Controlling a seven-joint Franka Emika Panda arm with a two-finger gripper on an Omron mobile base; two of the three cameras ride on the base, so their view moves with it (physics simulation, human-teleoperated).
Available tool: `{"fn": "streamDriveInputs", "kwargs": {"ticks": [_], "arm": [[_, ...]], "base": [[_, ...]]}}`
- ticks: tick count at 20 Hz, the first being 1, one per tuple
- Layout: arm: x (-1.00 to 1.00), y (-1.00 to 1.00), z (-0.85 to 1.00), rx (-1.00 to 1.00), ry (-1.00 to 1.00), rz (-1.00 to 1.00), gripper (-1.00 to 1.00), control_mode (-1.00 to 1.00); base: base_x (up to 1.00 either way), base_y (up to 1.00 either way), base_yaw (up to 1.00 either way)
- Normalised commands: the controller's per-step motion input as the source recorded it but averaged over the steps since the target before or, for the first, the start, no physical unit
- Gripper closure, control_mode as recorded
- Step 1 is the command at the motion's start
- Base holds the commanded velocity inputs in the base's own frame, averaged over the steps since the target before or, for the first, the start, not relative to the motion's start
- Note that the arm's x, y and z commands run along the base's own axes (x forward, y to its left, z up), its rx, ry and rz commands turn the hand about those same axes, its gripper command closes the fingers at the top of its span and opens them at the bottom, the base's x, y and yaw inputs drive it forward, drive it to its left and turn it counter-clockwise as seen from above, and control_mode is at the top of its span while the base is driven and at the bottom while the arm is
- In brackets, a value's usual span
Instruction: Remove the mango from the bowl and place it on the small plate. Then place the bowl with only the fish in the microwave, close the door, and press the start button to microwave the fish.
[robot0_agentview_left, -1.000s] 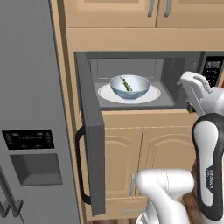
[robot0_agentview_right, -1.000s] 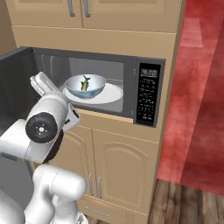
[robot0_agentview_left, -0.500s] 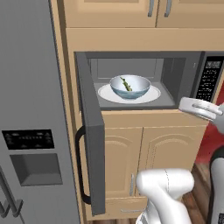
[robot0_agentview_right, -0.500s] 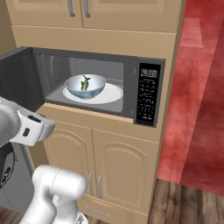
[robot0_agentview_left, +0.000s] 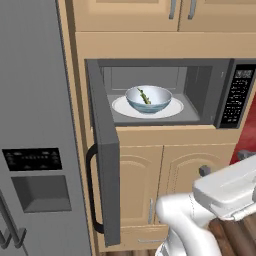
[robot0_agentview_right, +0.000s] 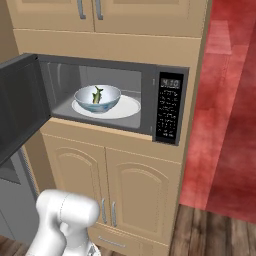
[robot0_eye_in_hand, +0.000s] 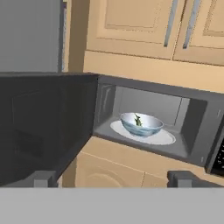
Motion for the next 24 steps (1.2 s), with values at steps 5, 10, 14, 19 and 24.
{"fn": "streamDriveInputs", "kwargs": {"ticks": [5,10,14,19,24], "arm": [[-0.78,0.89,0.00,-0.71,-0.42,0.25,-1.00,-1.00],[-0.02,1.00,-0.33,-0.71,-0.25,0.14,-1.00,-1.00],[0.76,1.00,-0.80,-0.62,-0.01,0.01,-1.00,-1.00],[0.99,0.96,-0.87,-0.49,0.03,0.00,-1.00,-1.00],[1.00,0.91,-0.77,-0.42,0.05,0.00,-1.00,-1.00]], "base": [[0.00,0.00,0.00],[0.00,0.00,0.00],[0.00,0.00,0.00],[0.00,0.00,0.00],[0.00,0.00,0.00]]}}
